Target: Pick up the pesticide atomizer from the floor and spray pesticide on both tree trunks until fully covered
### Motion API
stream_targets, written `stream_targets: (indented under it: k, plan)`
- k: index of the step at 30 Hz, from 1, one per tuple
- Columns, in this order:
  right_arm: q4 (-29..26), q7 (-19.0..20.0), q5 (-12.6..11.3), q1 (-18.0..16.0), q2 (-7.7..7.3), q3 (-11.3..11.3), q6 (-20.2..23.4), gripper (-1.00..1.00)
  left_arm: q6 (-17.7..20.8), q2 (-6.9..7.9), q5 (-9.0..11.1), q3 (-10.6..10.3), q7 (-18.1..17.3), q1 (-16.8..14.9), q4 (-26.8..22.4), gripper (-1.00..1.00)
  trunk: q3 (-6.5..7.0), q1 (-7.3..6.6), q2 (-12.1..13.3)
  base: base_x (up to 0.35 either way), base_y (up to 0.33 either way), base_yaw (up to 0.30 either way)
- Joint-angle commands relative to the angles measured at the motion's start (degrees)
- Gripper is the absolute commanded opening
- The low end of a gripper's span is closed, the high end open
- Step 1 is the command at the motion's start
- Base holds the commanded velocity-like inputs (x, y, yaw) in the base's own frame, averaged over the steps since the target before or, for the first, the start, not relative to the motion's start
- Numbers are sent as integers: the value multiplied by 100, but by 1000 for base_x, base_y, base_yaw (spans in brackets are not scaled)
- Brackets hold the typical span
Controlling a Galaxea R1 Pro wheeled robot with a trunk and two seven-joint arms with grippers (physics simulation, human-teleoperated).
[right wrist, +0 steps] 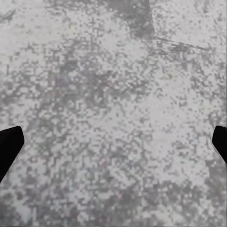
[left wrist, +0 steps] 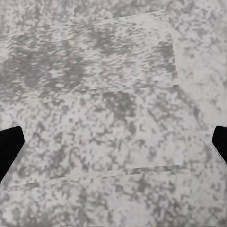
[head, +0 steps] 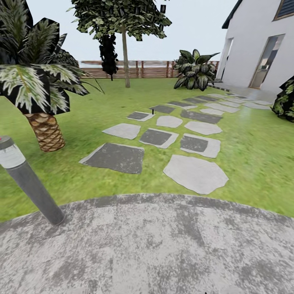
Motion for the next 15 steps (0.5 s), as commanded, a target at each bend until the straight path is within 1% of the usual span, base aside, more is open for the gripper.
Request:
stream_targets:
  k: [1,4,6,15]
  plan:
    - [6,-2,2,-1,-1,2,-17,100,-22,-2,-1,18,0,-3,7,100,-7,2,-1,341,-104,268]
    - [10,-2,2,-1,2,2,-17,100,-19,-3,1,19,-1,-1,7,100,-13,2,-1,340,-97,261]
    - [6,1,2,-1,1,2,-17,100,-18,-3,5,19,4,-1,7,100,-15,2,-1,342,-35,116]
    - [3,7,7,-1,-9,2,-25,100,-18,-7,6,19,7,-1,7,100,-17,2,-1,342,-4,13]
